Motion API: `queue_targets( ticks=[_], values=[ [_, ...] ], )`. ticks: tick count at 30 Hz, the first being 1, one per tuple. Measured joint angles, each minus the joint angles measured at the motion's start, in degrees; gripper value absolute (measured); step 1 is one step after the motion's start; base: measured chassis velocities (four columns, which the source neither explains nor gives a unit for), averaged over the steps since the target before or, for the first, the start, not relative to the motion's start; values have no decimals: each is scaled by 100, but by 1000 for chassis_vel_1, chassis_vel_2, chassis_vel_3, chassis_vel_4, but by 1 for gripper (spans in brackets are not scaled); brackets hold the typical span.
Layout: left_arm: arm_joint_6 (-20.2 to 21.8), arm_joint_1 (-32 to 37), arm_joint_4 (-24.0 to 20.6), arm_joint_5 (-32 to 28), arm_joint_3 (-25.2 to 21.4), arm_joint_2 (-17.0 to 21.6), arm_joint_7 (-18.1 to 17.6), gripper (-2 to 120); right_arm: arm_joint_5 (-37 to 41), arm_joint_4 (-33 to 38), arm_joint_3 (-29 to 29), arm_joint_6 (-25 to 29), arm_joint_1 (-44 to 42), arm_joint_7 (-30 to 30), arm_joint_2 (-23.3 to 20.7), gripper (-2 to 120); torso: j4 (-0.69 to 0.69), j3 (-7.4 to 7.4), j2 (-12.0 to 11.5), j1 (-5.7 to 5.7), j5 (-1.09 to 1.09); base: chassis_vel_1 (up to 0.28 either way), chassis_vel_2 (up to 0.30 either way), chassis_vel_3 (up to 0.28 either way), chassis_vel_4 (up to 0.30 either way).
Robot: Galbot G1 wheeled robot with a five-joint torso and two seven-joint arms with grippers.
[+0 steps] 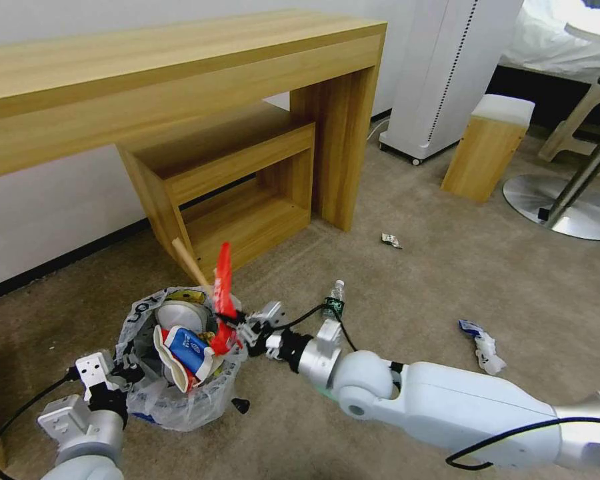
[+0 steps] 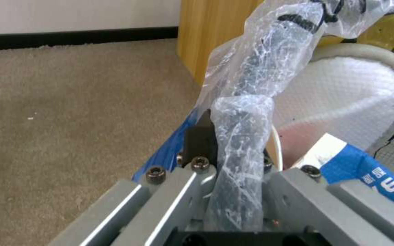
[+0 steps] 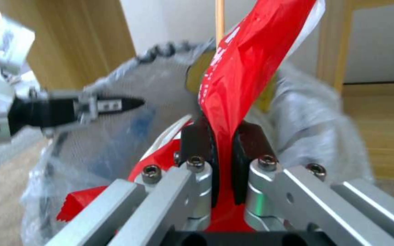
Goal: Pick up the trash bin and place the garbage on the floor into it.
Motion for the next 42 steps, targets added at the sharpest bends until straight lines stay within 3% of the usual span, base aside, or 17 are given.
queue_targets(
  ticks=[14, 28, 30, 33, 42],
  values=[
    [-13, 74, -101, 10, 12, -31, 29, 1, -411, -725, -473, 88, 2, 86, 550, 5, -1, 0, 0, 0, 0, 0, 0, 0, 0],
    [-18, 118, -142, 65, 46, -49, 55, 1, -825, -774, -682, -386, 277, 442, 507, 5, 0, 0, 0, 0, 0, 0, 0, 0, 0],
    [-23, 131, -162, 70, 52, -56, 62, 1, -836, -779, -713, -440, 330, 502, 531, 7, 0, 0, 0, 0, 1, 0, 0, 0, 0],
    [-37, 158, -179, 74, 48, -55, 83, 1, -800, -713, -719, -471, 391, 558, 596, 25, 0, 0, 0, 0, 1, 0, 0, 0, 0],
    [-39, 138, -154, 96, 62, -61, 90, 1, -765, -580, -681, -434, 491, 521, 578, 55, -1, 0, 0, 0, 0, 0, 0, 0, 0]
  ],
)
